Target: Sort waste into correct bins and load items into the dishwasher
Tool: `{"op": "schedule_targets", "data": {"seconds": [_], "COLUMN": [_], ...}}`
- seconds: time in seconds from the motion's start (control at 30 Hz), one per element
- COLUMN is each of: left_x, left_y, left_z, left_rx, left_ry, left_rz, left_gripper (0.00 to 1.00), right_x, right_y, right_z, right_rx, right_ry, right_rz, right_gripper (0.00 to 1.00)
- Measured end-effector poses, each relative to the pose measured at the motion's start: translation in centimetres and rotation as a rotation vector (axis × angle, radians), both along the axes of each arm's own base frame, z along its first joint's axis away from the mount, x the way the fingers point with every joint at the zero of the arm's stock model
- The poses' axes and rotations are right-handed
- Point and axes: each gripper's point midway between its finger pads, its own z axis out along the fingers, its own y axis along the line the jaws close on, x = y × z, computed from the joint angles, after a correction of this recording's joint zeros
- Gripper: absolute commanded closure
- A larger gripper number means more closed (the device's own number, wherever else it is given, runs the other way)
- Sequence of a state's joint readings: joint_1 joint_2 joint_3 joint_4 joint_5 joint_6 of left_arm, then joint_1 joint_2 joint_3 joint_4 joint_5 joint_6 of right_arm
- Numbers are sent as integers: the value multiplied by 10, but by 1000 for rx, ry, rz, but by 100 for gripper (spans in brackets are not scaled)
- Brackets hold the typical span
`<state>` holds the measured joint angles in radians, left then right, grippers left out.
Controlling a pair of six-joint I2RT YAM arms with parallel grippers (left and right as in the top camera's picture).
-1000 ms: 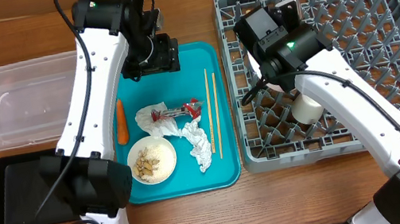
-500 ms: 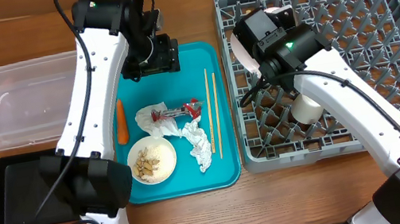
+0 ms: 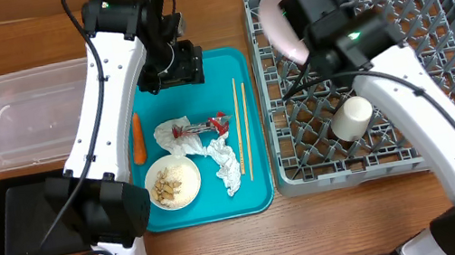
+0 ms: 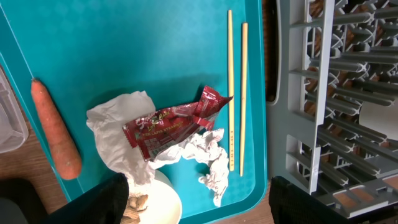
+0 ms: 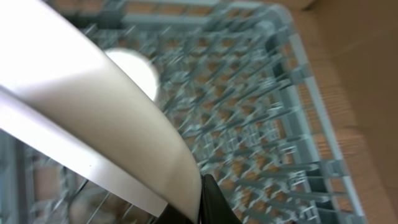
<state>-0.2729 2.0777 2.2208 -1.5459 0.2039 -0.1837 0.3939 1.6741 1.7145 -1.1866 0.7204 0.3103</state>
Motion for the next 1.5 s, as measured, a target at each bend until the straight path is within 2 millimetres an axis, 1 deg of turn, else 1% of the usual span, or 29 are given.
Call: {"op": "schedule_targets", "data": {"seconds": [0.07, 0.13, 0.3, 0.47, 0.6, 0.8, 0.9, 1.1, 1.33, 1.5], "left_x": [0, 0, 0, 0, 0, 0, 0, 0, 0, 0], "left_y": [0, 0, 0, 0, 0, 0, 0, 0, 0, 0], "left_z": [0, 0, 0, 0, 0, 0, 0, 0, 0, 0], "left_rx": [0, 0, 0, 0, 0, 0, 0, 0, 0, 0], "left_ry": [0, 0, 0, 0, 0, 0, 0, 0, 0, 0], "left_rz": [0, 0, 0, 0, 0, 0, 0, 0, 0, 0], "left_gripper": [25, 25, 26, 26, 26, 26, 26, 26, 26, 26], "right_x": [1, 0, -3, -10, -15, -23, -24, -19, -8, -5], "right_y": [-21, -42, -92, -132, -153, -178, -181, -174, -161, -154], "right_z": [10, 13, 17, 17, 16, 11, 8, -1, -27, -34], "right_rx": [-32, -59, -91, -96, -82, -69, -55, -6, 75, 115], "right_ry": [-28, -37, -40, -36, -30, -20, -13, 3, 63, 78], "right_rz": [-57, -112, -242, -343, -396, -460, -466, -439, -394, -374], "right_gripper": [96, 96, 96, 96, 96, 96, 96, 96, 96, 96]}}
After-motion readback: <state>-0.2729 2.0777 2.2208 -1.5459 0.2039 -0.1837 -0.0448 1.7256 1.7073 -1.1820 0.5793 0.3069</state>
